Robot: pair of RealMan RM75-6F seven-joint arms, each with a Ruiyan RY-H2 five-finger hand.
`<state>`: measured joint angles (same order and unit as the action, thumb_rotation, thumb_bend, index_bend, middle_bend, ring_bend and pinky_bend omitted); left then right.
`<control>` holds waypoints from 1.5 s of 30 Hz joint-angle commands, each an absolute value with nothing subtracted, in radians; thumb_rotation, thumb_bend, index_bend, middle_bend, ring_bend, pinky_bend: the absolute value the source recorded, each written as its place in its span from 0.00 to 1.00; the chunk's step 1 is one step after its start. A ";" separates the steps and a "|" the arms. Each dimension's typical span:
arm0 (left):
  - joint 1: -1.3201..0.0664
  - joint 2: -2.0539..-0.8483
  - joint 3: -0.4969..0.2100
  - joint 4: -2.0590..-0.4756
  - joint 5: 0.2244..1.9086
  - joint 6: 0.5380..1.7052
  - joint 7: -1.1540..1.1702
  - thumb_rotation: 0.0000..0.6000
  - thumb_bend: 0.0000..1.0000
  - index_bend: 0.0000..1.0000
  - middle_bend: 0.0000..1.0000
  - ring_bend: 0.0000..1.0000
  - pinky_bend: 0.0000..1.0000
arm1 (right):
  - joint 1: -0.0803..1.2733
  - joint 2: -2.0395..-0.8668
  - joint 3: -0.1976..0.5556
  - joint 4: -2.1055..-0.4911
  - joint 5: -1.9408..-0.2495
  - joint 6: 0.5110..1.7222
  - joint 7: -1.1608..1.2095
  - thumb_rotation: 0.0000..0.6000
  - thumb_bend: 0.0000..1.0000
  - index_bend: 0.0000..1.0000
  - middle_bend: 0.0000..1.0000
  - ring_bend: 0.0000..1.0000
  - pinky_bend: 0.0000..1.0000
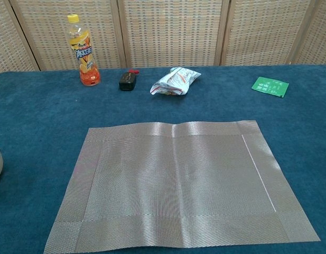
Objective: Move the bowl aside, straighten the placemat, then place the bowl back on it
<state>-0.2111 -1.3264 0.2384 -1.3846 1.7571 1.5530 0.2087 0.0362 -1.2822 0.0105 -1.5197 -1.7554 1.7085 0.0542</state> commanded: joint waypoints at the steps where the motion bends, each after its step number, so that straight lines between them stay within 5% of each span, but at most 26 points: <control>1: -0.185 -1.353 0.202 -1.296 1.710 1.550 0.151 1.00 0.17 0.27 0.00 0.00 0.00 | 0.036 -1.284 0.009 -1.520 -1.756 1.706 0.051 1.00 0.20 0.06 0.00 0.00 0.00; 25: -0.171 -1.492 0.120 -1.012 1.604 1.416 0.006 1.00 0.19 0.46 0.00 0.00 0.00 | 0.037 -1.284 0.006 -1.521 -1.756 1.699 0.055 1.00 0.20 0.06 0.00 0.00 0.00; 45: -0.188 -1.531 0.097 -1.003 1.606 1.381 0.023 1.00 0.45 0.69 0.00 0.00 0.00 | 0.037 -1.281 0.008 -1.523 -1.756 1.702 0.065 1.00 0.20 0.07 0.00 0.00 0.00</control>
